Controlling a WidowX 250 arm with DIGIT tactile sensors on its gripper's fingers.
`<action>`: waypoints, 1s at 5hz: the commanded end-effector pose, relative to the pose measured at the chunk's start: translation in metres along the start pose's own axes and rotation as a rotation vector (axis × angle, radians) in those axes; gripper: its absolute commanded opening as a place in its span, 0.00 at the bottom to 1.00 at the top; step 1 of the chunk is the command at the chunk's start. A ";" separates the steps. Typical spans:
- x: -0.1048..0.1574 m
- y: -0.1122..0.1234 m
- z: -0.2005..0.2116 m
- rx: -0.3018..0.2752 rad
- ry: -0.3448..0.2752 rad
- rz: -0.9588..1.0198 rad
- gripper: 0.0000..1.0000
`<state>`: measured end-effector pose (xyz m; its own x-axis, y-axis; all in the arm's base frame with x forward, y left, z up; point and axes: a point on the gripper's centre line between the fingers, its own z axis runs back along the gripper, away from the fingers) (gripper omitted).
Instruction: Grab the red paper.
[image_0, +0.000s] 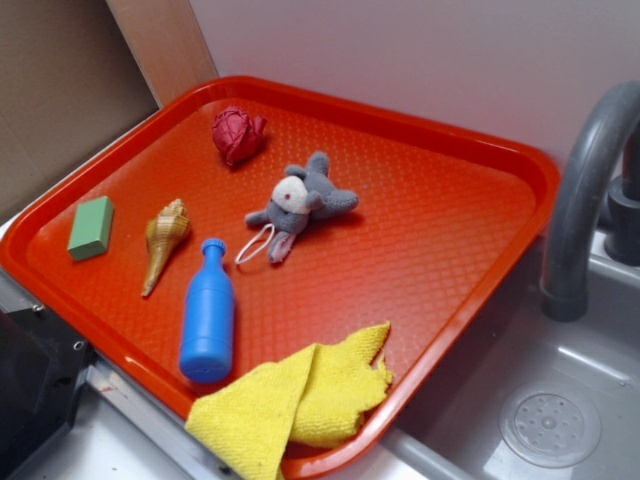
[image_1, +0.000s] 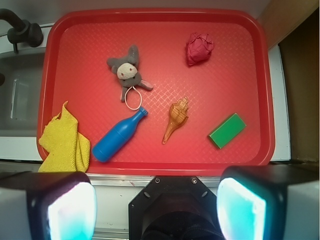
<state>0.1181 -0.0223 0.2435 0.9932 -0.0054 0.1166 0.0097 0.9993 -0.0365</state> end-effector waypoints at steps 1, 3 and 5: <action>0.000 0.000 0.000 0.000 0.000 0.000 1.00; 0.063 -0.007 -0.044 0.051 -0.187 0.268 1.00; 0.109 0.032 -0.083 0.190 -0.335 0.445 1.00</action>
<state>0.2352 -0.0042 0.1602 0.8285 0.3731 0.4176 -0.4276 0.9030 0.0414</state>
